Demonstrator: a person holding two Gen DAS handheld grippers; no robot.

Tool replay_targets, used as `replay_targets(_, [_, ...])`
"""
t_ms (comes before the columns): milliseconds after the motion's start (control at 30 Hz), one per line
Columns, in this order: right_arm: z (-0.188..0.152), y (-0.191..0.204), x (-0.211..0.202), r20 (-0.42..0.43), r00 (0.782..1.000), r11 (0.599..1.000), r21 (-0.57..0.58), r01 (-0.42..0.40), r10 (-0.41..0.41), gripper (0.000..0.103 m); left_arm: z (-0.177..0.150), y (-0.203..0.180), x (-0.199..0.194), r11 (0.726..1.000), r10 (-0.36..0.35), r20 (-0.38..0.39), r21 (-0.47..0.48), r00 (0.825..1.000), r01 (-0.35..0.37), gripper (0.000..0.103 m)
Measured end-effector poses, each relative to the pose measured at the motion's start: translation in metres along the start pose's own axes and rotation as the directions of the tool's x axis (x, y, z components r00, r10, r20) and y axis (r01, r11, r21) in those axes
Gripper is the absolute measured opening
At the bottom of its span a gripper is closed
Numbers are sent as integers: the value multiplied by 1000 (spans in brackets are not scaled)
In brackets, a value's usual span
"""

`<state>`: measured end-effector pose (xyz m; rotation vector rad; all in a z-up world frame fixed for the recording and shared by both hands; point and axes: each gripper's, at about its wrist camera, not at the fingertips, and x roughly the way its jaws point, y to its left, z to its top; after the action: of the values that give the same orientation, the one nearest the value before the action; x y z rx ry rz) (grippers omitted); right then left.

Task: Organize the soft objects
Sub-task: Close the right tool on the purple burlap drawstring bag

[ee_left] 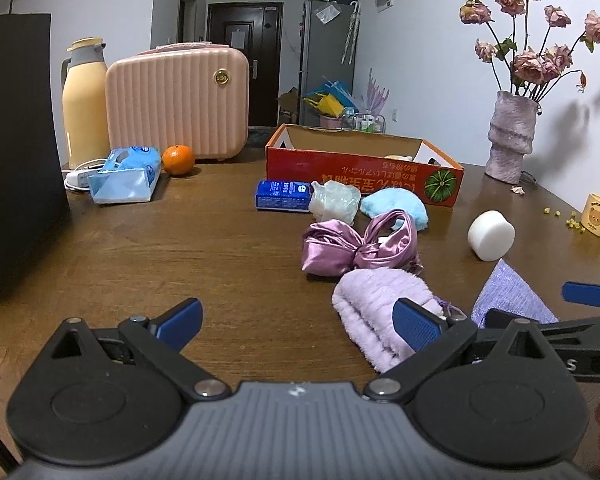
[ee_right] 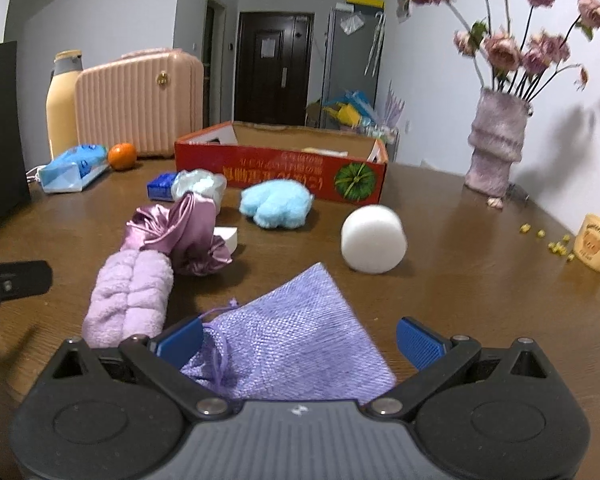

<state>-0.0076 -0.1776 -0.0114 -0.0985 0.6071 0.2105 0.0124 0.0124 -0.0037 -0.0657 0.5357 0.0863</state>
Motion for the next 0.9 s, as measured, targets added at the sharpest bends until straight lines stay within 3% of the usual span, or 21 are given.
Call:
replay_targets(567, [-7, -10, 35, -84, 995, 996, 69, -55, 61, 102, -3, -4, 9, 1000, -8, -26, -6, 1000, 8, 103])
replay_targets(767, [-8, -15, 34, -83, 990, 989, 101, -109, 117, 80, -3, -10, 13, 1000, -10, -37, 2, 999, 10, 103])
replay_targets(833, [-8, -17, 33, -73, 989, 988, 103, -117, 125, 60, -3, -11, 14, 1000, -7, -43, 3, 999, 7, 103])
replay_targets(900, [-8, -20, 32, -65, 988, 985, 113, -130, 138, 55, -3, -11, 14, 1000, -4, -45, 3, 999, 4, 103])
